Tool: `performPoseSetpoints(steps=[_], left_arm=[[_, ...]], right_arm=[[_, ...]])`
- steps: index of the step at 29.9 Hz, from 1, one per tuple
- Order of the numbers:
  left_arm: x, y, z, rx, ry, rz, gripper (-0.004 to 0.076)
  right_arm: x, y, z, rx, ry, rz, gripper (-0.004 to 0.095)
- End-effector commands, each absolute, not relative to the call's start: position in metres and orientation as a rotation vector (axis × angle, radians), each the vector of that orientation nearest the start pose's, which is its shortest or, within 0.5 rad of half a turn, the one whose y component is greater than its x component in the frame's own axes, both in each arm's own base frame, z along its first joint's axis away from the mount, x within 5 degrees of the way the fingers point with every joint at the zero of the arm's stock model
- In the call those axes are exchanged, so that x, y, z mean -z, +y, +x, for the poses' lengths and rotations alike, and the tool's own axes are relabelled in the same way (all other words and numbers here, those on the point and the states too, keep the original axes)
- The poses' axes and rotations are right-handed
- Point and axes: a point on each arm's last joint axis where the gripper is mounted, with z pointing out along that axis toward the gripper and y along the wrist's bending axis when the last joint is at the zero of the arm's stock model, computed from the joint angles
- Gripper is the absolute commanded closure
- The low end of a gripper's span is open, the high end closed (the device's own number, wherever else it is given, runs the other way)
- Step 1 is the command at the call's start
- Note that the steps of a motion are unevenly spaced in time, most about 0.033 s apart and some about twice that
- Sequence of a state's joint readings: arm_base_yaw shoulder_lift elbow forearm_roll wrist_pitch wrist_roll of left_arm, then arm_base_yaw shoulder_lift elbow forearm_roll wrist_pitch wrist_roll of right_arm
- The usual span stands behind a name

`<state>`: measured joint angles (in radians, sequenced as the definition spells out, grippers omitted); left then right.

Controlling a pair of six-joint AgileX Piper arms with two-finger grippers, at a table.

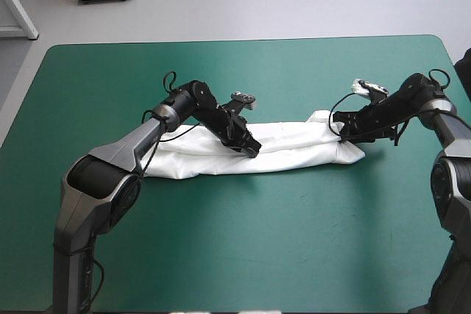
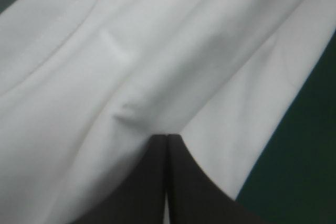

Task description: Fold the cloth

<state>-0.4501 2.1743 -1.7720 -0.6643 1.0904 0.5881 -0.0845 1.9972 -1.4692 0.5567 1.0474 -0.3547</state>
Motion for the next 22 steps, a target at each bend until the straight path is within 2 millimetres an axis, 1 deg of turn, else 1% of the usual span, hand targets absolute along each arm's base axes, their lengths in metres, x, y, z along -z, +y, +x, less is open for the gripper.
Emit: performPoseSetpoints(steps=[1, 2, 6, 8, 11, 17, 21, 22], left_arm=[[-0.231, -0.245, 0.386, 0.85, 2.538, 1.082, 0.0746], [-0.23, -0.244, 0.386, 0.839, 2.54, 1.088, 0.0746], [-0.231, -0.244, 0.387, 0.836, 2.535, 1.082, 0.0746], [-0.231, -0.244, 0.387, 0.836, 2.537, 1.08, 0.0746], [-0.231, -0.244, 0.387, 0.836, 2.537, 1.08, 0.0746], [-0.231, -0.244, 0.387, 0.837, 2.538, 1.078, 0.0746], [-0.231, -0.244, 0.387, 0.839, 2.543, 1.069, 0.0746], [-0.231, -0.245, 0.387, 0.841, 2.543, 1.068, 0.0746]], right_arm=[[-0.197, 0.024, 0.402, -0.75, 2.869, -0.084, 0.0886], [-0.198, 0.027, 0.402, -0.78, 2.856, -0.09, 0.0924], [-0.206, 0.034, 0.405, -0.911, 2.786, -0.065, 0.092], [-0.215, 0.035, 0.405, -0.931, 2.765, -0.079, 0.092], [-0.233, 0.034, 0.406, -0.897, 2.731, -0.12, 0.092], [-0.273, 0.028, 0.406, -0.758, 2.7, -0.182, 0.092], [-0.305, 0.026, 0.401, -0.683, 2.66, -0.218, 0.092], [-0.31, 0.026, 0.4, -0.68, 2.65, -0.222, 0.092]])
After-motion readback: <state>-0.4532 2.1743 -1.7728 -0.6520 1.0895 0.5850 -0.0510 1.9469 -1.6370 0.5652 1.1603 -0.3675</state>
